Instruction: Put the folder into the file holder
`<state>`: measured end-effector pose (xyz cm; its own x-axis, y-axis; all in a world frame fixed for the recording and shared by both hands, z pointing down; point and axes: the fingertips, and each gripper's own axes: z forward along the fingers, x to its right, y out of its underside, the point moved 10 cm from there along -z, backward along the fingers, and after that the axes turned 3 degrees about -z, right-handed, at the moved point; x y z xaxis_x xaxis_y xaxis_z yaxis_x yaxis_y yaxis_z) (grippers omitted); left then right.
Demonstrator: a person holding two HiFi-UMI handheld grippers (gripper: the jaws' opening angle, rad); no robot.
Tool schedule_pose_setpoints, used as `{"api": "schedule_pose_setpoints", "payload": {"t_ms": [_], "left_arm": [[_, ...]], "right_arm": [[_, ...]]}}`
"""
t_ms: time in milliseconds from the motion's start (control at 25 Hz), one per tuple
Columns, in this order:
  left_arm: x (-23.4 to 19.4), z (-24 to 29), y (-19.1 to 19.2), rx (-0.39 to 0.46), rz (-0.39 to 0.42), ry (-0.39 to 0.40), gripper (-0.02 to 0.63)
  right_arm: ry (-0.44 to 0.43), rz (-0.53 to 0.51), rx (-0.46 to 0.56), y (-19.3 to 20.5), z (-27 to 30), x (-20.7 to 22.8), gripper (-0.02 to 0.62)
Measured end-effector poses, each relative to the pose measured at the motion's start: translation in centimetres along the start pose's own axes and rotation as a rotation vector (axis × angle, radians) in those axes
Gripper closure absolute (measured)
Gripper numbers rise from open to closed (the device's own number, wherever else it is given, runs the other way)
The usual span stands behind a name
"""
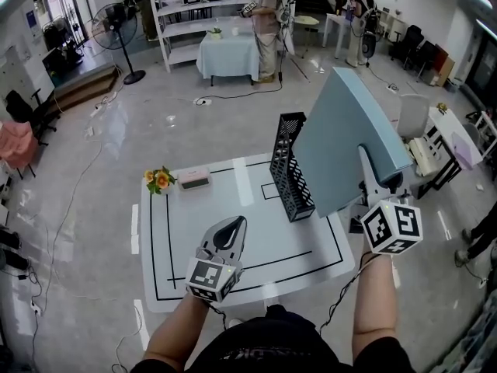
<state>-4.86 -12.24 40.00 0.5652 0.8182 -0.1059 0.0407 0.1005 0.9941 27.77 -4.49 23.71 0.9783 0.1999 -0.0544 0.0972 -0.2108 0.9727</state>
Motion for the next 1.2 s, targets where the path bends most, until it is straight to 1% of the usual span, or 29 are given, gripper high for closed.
{"api": "schedule_pose_setpoints", "payload": {"t_ms": [240,640,1200], "left_arm": [[-0.1,1.3,0.2,-0.008,0.003,0.000,0.603],[-0.8,2.1,-0.2,-0.006,0.007,-0.002,0.603],[-2.1,1.7,0.6,-0.028,0.004,-0.035,0.603]], "right_arm": [[-0.007,0.023,-0.003,0.9,1.8,0.6,0.321],[-0.004,0.027,-0.019,2.8,4.8,-0.3,0.321],[0.006,0.011,-0.064,7.6,7.8,-1.8,0.321]]}}
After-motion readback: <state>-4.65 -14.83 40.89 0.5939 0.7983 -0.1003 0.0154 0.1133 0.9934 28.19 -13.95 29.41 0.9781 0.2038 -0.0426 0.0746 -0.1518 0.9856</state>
